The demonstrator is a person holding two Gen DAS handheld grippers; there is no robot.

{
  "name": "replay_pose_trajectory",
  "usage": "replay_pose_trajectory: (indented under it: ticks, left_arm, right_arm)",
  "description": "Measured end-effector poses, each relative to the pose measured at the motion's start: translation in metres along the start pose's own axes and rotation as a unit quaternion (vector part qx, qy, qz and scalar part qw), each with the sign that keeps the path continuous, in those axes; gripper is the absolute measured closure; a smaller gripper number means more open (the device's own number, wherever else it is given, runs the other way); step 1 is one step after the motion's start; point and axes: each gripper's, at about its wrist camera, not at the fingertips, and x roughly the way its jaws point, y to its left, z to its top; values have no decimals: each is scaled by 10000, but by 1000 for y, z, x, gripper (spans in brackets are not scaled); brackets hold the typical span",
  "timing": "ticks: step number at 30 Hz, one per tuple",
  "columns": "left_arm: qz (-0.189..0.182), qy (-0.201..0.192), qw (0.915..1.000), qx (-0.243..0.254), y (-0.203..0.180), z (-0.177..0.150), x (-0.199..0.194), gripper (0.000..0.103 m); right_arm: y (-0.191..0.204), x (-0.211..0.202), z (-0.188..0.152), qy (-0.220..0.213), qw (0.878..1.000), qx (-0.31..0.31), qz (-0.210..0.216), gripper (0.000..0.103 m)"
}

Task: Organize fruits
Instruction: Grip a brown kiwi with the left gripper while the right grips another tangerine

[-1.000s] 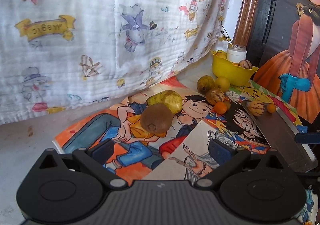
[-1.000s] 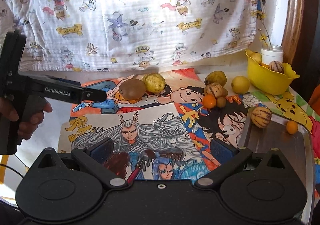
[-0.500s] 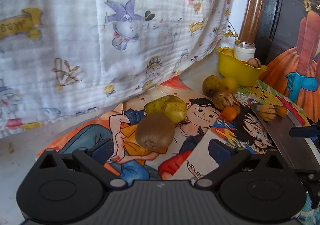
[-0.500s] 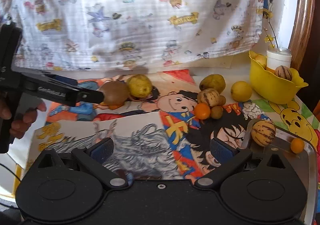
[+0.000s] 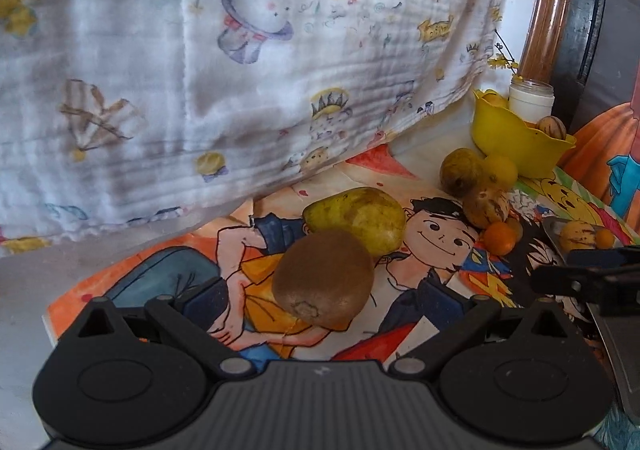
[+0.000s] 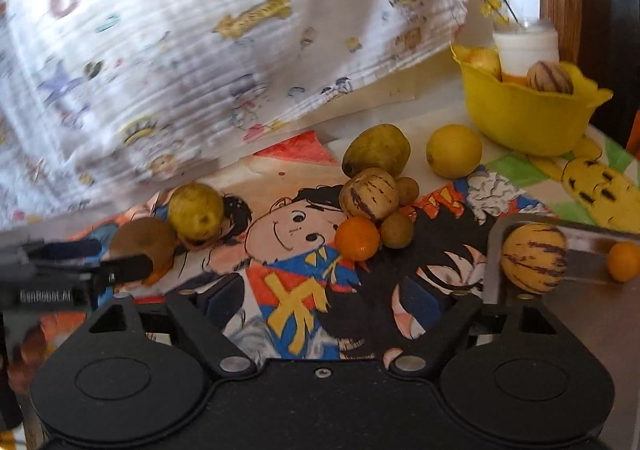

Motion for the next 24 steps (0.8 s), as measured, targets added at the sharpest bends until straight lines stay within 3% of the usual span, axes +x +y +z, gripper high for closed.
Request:
replay_pose_trajectory:
  ticks: [9,16,24]
  left_arm:
    - [-45,139,9998,-119,-2,1,18,11]
    - [-20,63,9999,-92,-6,0,22,14]
    - [84,7,10000,-53,-12,0,25,25]
  right_arm:
    - [-11,36,11,153,9977,664,-44,33]
    - [-16,52,15,136,9949,974,-210,43]
    - [-17,59,15,-49,9904,1325,-394,57]
